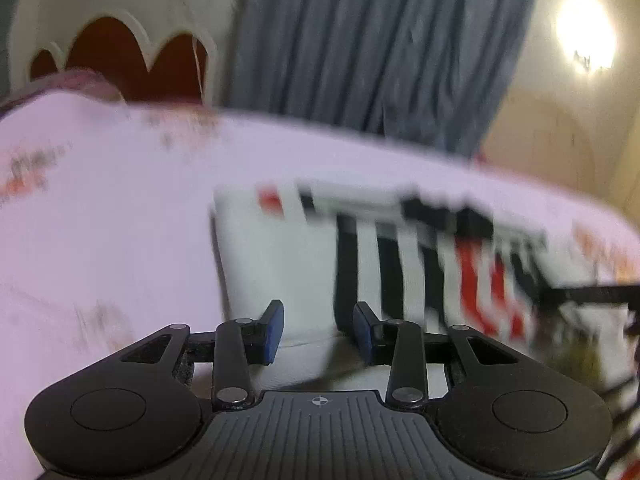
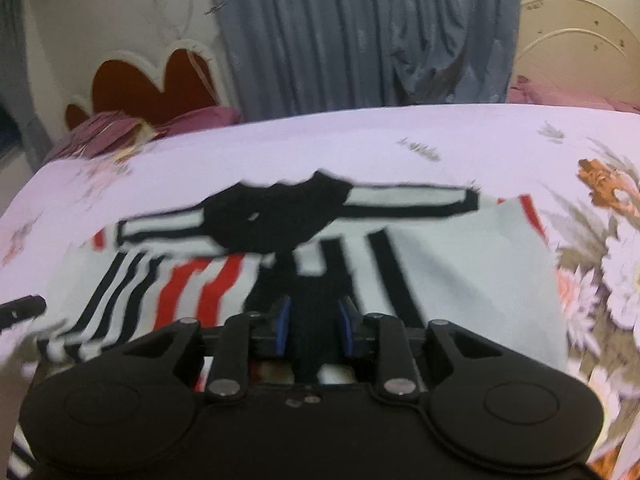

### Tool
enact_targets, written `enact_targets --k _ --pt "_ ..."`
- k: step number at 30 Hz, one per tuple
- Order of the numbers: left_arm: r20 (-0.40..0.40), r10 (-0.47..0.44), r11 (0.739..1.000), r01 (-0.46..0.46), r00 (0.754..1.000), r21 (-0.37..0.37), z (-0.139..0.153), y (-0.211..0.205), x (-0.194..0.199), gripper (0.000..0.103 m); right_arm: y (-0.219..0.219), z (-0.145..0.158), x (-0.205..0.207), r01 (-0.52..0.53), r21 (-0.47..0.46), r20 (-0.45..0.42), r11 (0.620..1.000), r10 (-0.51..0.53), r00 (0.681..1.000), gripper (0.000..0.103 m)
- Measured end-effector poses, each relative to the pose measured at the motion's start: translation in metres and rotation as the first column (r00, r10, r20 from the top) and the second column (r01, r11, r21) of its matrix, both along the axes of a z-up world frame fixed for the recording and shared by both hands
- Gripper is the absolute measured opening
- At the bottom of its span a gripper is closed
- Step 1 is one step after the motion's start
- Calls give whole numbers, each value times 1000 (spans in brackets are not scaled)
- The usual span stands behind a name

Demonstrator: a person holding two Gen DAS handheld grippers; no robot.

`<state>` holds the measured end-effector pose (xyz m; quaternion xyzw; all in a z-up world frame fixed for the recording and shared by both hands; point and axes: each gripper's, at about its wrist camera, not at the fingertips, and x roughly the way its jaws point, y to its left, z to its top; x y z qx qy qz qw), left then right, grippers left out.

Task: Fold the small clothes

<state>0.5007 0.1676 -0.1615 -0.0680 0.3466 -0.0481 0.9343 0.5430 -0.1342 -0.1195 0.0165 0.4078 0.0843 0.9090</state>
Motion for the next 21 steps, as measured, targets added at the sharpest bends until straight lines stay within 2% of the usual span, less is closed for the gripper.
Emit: enact_targets --k 1,2,5,8,9,10,11,12,14,15,16,17,18,19,21 --pt "-11 -14 1000 14 1000 20 -9 -4 0 37 3 -9 3 3 -28 -31 1000 -3 1000 14" --pt "3 -12 1000 12 1000 28 -9 -4 -1 37 3 -12 1 9 -27 -13 1000 -9 1000 14" --pt "-3 8 1000 -8 1000 -13 2 2 0 37 6 -4 5 15 -32 -27 999 -16 1000 14" --pt "26 20 1000 -20 999 -5 11 3 -14 37 1 10 -2 23 -14 24 1000 -22 999 21" --pt "31 29 1000 -29 999 -5 11 3 -19 37 -1 13 -4 33 -12 39 999 -33 999 29" --pt "40 40 999 -40 998 -13 11 5 -25 37 -5 14 -5 49 -4 51 999 -49 998 45" --pt "56 49 999 -48 997 -15 11 6 -28 37 -11 14 -3 62 10 57 998 -63 996 51" --pt "76 48 999 -47 996 -12 12 7 -30 37 -16 11 0 73 30 49 997 -74 996 56" --pt "79 37 999 -36 996 -5 12 9 -19 37 -23 3 11 82 65 10 994 -83 997 56" --pt "71 26 1000 -26 997 -2 11 10 -13 37 -25 -4 17 89 76 -11 993 -88 996 51" --pt "51 14 1000 -14 999 5 9 9 -5 37 -25 -8 20 88 86 -28 992 -86 996 38" --pt "25 9 1000 -9 1000 11 7 8 2 37 -24 -11 22 78 106 -29 991 -76 997 31" --pt "15 3 1000 -3 1000 6 6 7 6 37 -22 -13 24 59 126 -29 990 -55 998 17" --pt "20 -14 1000 14 1000 -6 7 6 8 37 -20 -12 24 47 112 -25 993 -45 999 6" --pt "28 -27 1000 27 999 -2 7 2 7 37 -18 -1 20 43 84 31 996 -46 998 6"
